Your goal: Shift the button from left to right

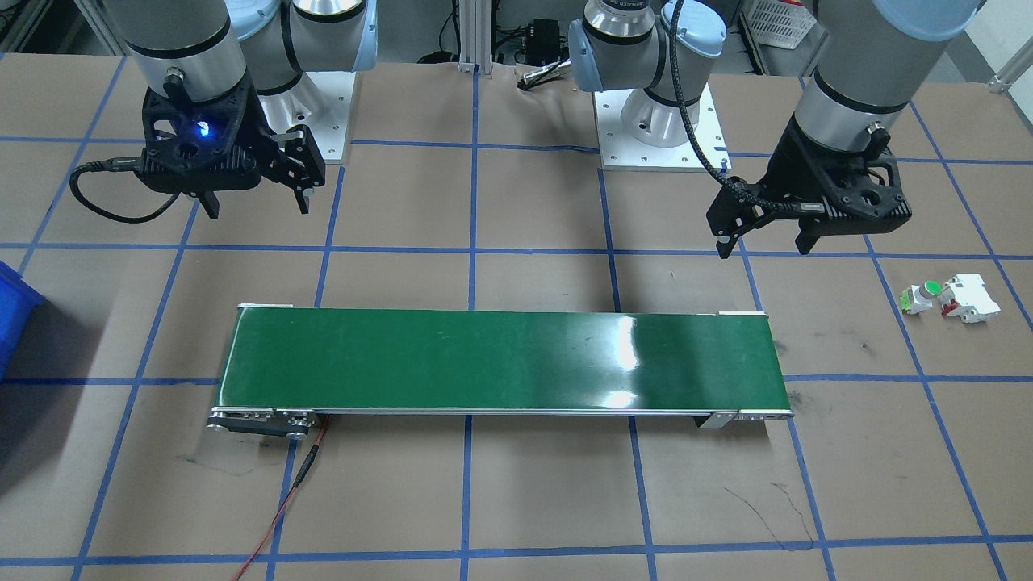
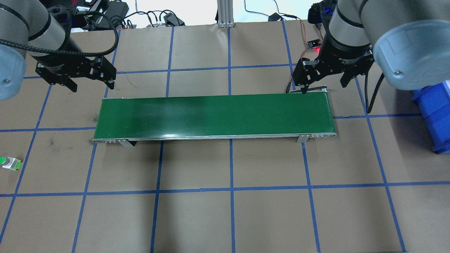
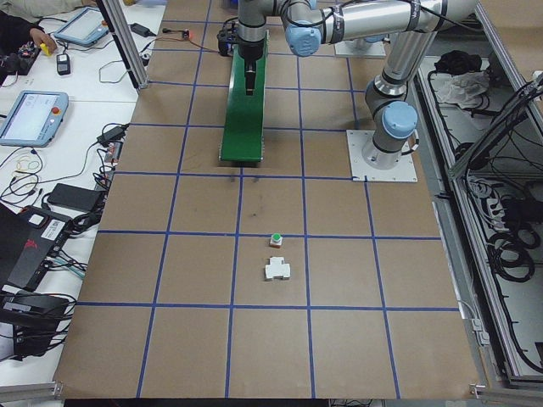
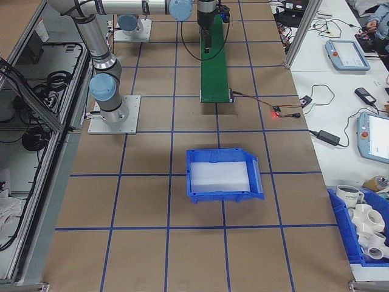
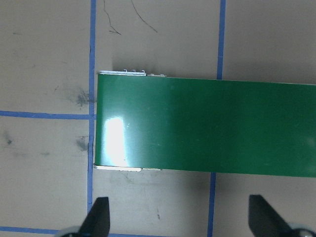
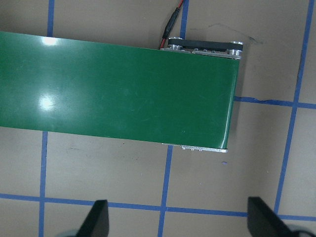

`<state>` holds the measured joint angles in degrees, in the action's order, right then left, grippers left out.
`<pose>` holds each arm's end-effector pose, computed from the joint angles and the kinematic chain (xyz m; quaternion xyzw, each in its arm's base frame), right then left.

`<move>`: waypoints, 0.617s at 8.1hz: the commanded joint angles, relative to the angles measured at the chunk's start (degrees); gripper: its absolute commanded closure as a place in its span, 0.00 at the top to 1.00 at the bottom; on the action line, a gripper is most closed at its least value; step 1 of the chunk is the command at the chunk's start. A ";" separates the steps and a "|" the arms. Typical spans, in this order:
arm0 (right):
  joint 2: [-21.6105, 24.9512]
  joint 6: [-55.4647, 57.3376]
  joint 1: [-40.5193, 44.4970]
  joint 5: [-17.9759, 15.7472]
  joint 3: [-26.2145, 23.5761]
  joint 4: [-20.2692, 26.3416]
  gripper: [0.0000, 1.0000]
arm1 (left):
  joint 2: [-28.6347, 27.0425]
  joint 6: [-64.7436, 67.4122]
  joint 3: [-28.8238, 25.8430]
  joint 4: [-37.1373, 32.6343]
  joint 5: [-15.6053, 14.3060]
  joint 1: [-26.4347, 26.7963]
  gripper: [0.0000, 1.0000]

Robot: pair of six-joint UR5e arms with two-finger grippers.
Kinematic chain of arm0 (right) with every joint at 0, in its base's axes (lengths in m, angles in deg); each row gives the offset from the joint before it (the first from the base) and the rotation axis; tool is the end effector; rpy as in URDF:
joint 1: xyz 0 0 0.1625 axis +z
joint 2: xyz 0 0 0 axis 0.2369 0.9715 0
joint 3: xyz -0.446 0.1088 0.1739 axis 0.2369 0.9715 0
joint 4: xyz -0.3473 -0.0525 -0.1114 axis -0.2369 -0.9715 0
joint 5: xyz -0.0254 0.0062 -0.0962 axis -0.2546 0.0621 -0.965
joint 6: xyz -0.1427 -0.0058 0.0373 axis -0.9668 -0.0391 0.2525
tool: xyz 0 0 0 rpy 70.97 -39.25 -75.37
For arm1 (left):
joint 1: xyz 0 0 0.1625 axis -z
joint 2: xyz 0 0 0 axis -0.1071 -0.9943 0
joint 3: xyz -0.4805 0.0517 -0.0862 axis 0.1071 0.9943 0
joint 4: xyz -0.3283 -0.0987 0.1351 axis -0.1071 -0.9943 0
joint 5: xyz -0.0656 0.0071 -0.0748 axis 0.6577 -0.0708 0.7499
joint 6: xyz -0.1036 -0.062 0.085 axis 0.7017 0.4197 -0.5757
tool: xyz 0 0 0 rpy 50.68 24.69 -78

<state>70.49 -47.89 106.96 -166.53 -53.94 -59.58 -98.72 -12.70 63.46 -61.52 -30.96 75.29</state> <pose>0.1526 -0.4277 0.4939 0.0535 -0.9983 0.0116 0.0176 -0.0623 -0.4564 0.4827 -0.0276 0.9986 -0.0408 0.0178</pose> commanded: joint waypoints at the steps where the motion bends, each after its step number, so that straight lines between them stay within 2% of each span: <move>1: 0.00 0.00 0.00 0.00 0.00 0.00 1.00 | 0.18 -0.77 -0.05 -2.99 -0.12 -0.05 1.00; 3: 0.00 0.00 0.00 0.00 0.00 0.00 1.00 | 0.10 -7.67 -0.05 -2.58 0.05 -3.10 1.00; 5: 0.00 0.09 0.00 0.00 0.00 0.00 1.00 | -0.95 -18.74 0.30 1.10 0.05 -12.30 1.00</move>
<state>70.49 -47.89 106.96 -166.50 -53.94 -59.58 -98.92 -21.81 63.45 -62.99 -30.93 70.66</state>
